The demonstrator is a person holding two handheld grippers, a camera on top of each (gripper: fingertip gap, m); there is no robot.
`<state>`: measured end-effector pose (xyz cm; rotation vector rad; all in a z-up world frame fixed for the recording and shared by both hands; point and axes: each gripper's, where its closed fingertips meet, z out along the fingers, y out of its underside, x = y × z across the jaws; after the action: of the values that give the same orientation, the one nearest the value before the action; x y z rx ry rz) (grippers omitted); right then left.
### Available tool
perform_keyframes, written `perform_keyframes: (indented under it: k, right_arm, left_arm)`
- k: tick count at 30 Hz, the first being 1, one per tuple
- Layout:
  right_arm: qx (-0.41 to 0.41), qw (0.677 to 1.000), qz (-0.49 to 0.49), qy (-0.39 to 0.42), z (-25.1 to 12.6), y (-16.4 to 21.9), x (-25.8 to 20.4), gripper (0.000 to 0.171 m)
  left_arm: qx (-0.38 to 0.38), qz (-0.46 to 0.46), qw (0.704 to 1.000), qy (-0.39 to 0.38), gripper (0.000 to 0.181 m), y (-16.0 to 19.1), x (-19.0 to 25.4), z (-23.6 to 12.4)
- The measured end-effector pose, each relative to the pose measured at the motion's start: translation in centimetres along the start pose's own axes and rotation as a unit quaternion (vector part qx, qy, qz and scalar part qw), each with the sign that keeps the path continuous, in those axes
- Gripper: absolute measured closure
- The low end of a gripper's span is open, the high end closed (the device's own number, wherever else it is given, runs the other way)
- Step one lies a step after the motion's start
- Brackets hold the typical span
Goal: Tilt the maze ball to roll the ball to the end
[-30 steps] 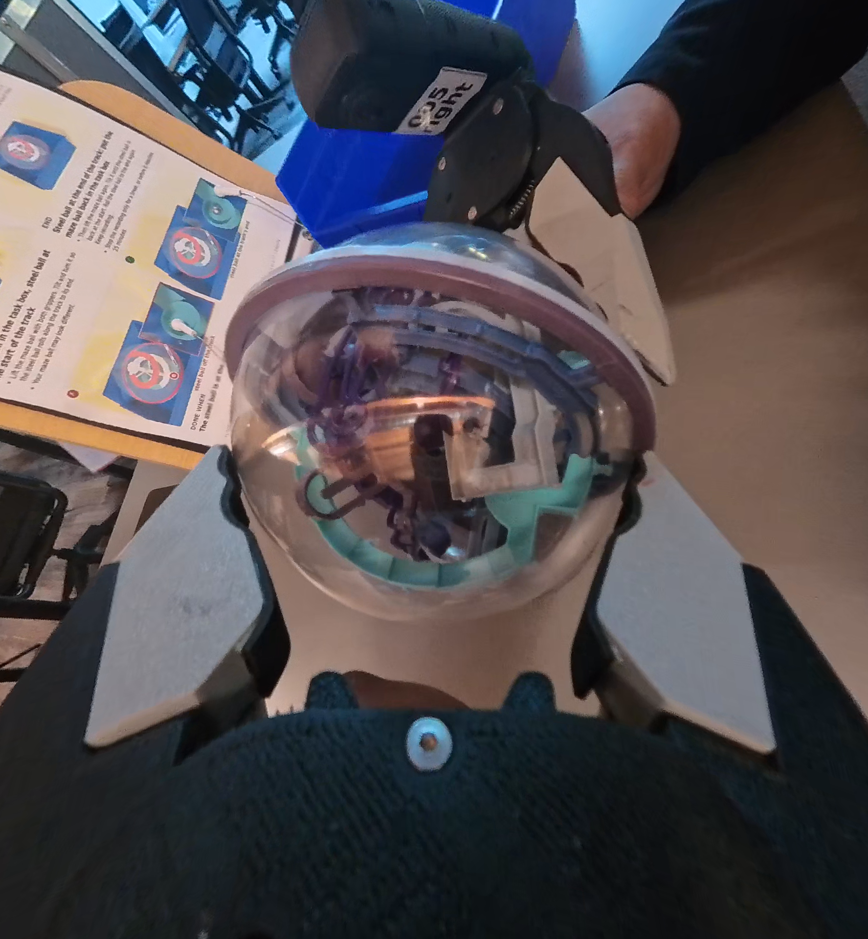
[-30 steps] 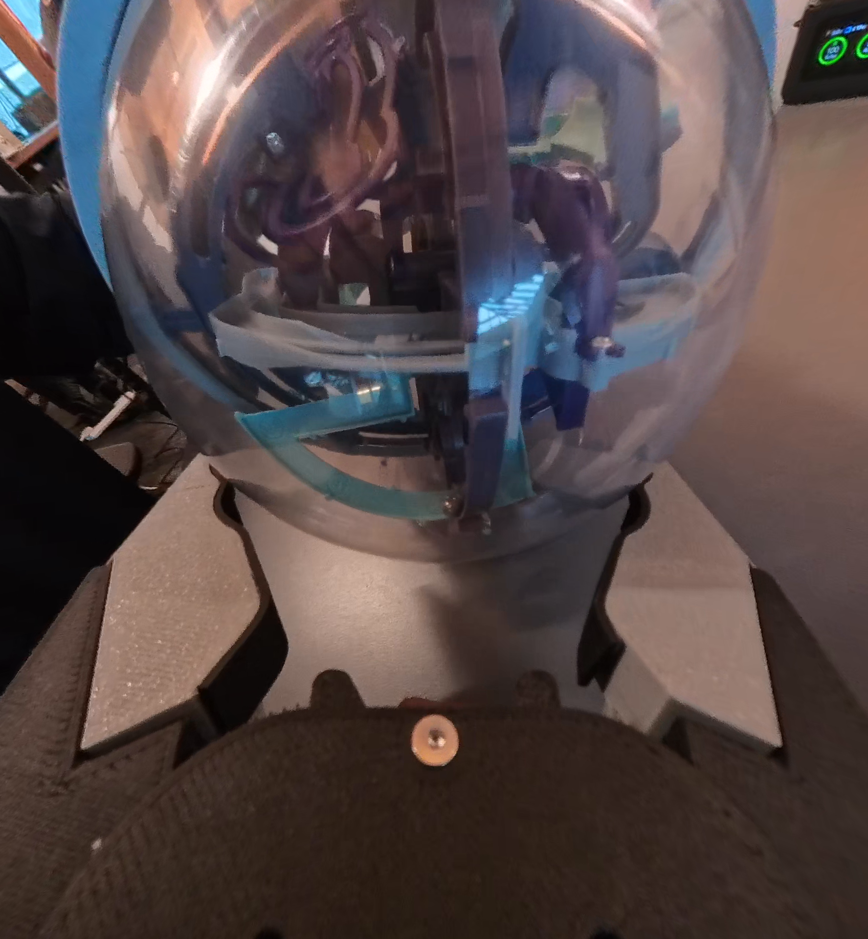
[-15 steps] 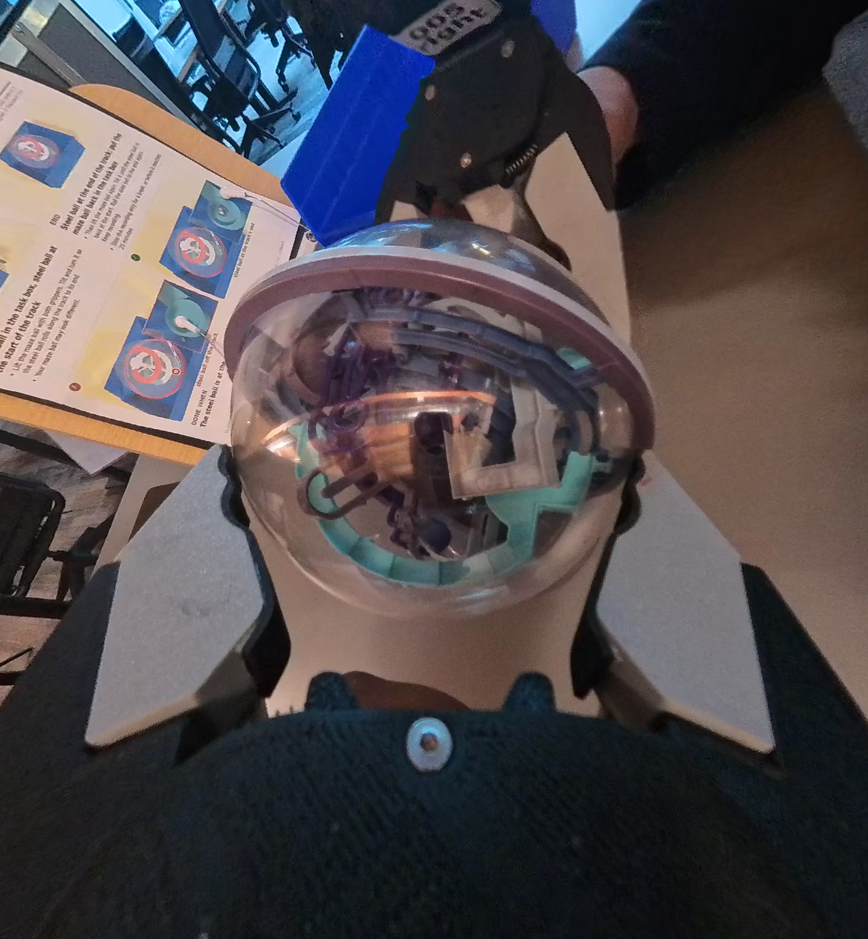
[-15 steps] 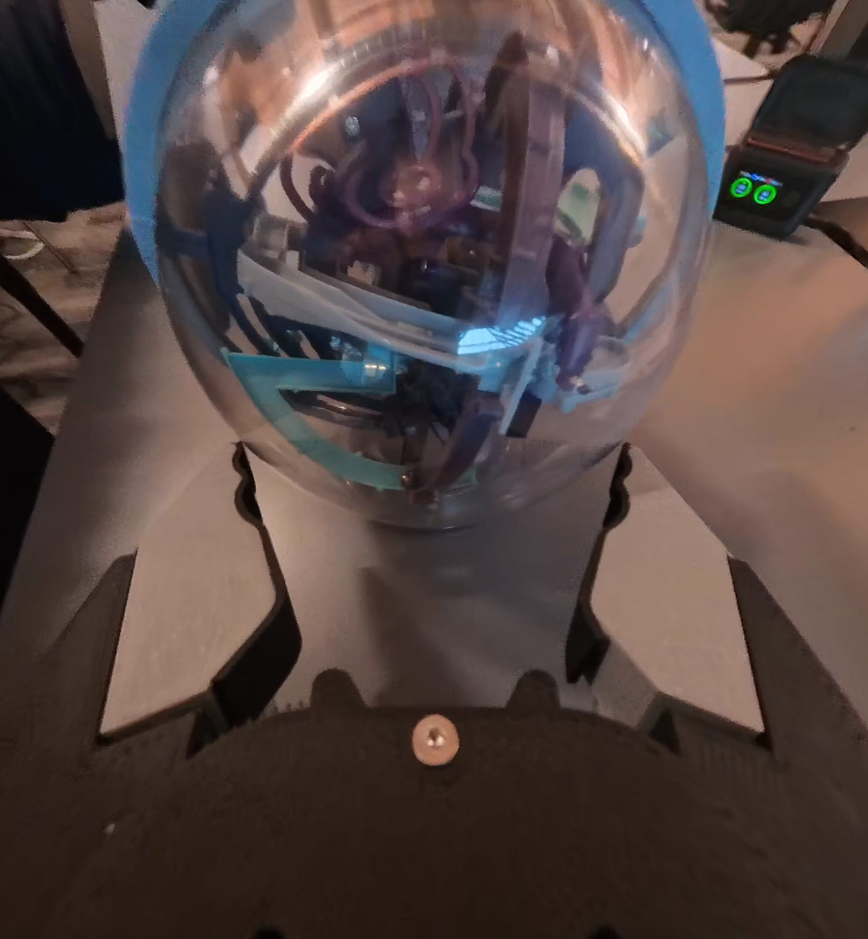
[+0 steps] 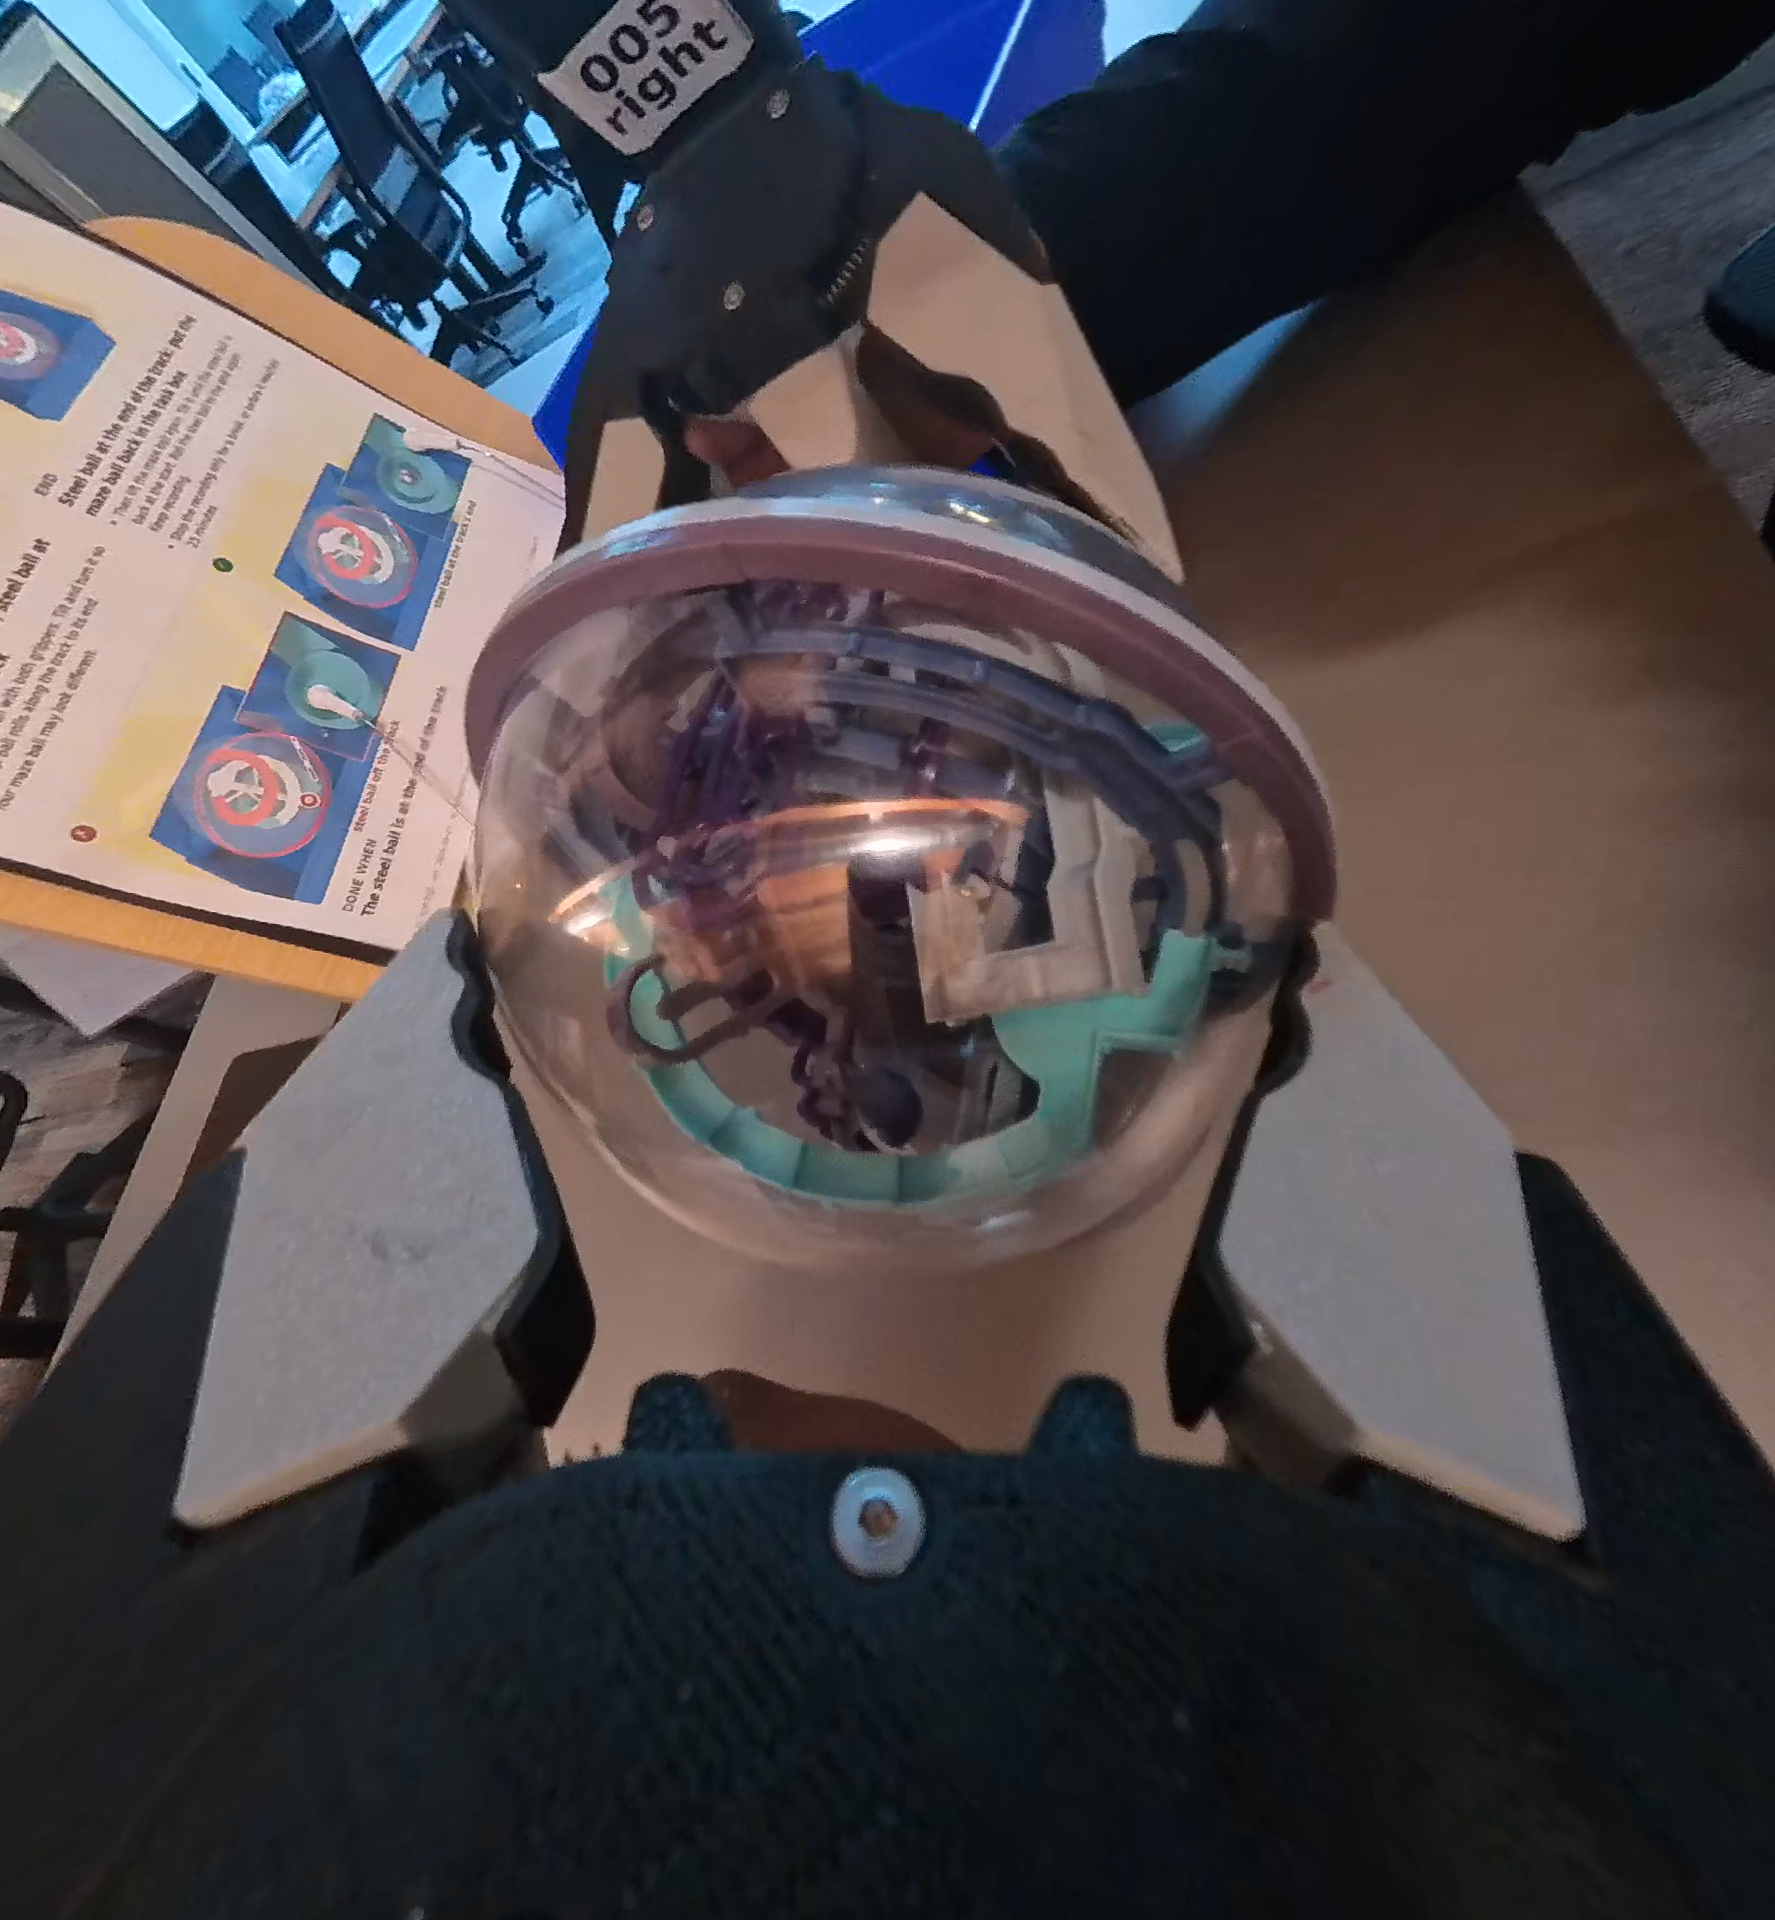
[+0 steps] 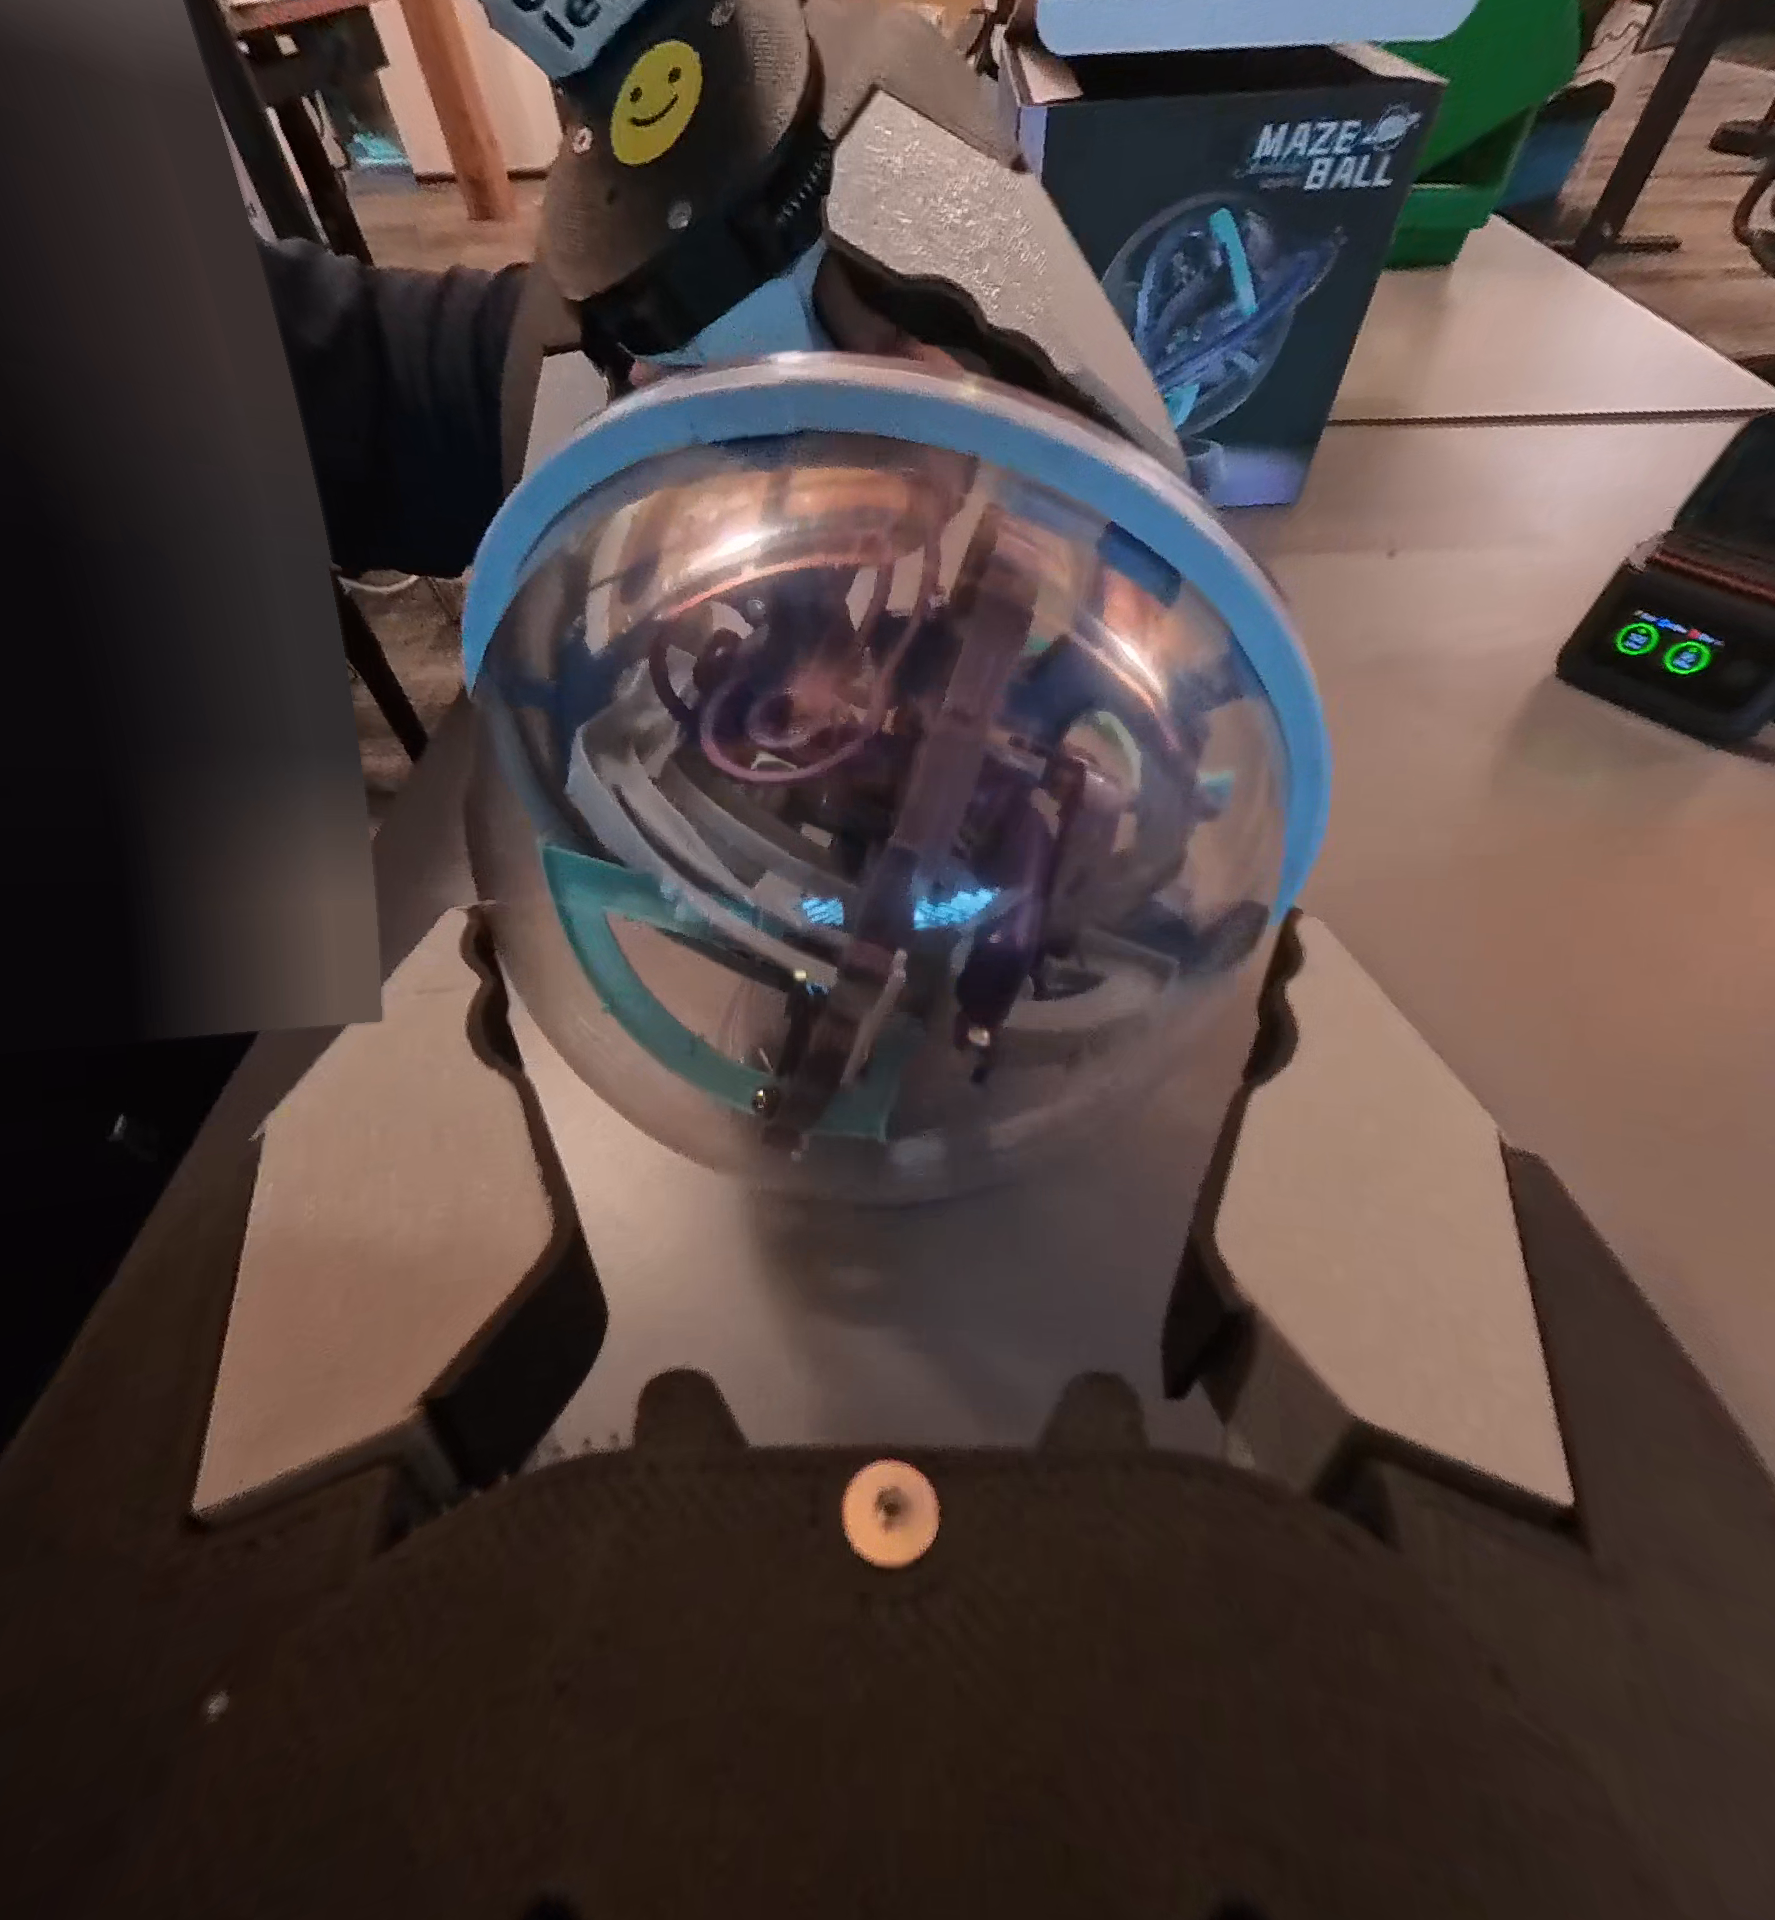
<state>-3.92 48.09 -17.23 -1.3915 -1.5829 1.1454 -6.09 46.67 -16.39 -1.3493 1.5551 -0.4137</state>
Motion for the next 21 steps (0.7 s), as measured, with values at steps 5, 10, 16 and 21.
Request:
perform_keyframes:
  k: [5, 10, 16, 21]
  right_arm:
    - [-0.018, 1.000, 0.024, 0.006, 0.52, 0.44, -0.10, 0.031]
    - [-0.012, 0.998, 0.052, 0.029, 0.44, 0.25, -0.22, 0.032]
    - [0.002, 0.997, 0.070, 0.046, 0.20, 0.39, -0.51, 0.036]
    - [0.008, 0.996, 0.081, 0.047, 0.25, 0.77, -0.63, 0.039]
  left_arm:
    - [0.018, -0.004, 1.000, 0.014, 0.037, 0.03, -0.08, -0.12]
    - [0.027, -0.017, 0.999, 0.030, 0.037, 0.21, -0.14, -0.32]
    - [0.032, -0.019, 0.999, 0.029, 0.037, 0.14, 0.01, -0.45]
    - [0.035, -0.020, 0.999, 0.026, 0.040, 0.15, -0.01, -1.00]
